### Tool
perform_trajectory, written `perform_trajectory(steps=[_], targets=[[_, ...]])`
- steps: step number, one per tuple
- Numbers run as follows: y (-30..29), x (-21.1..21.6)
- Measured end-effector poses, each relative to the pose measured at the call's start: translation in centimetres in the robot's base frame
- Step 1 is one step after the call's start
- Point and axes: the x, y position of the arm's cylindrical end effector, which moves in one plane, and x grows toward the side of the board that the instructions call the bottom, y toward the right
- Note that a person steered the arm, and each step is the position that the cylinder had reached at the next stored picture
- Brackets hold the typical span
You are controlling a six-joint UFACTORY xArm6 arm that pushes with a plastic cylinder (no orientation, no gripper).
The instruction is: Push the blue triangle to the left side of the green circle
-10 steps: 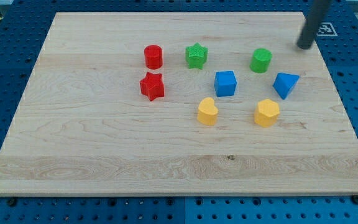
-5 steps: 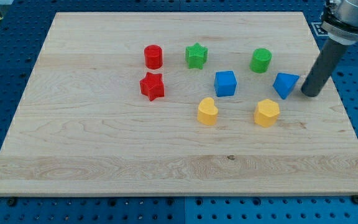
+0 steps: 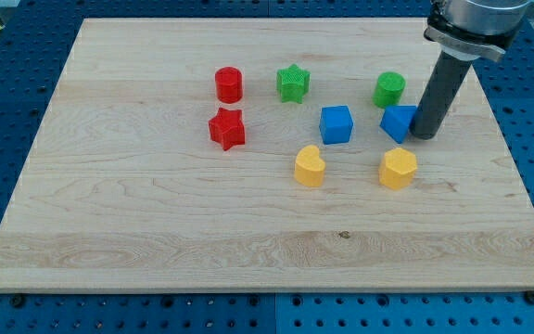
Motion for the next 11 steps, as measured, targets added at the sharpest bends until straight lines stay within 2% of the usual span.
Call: perform_trajectory(steps=[3, 6, 7, 9, 10, 11], targets=[[-4.7, -0.5], [-5.0, -4.9], [-5.2, -5.2], [-7.3, -5.2], [-6.6, -3.9], [-4.2, -0.6]])
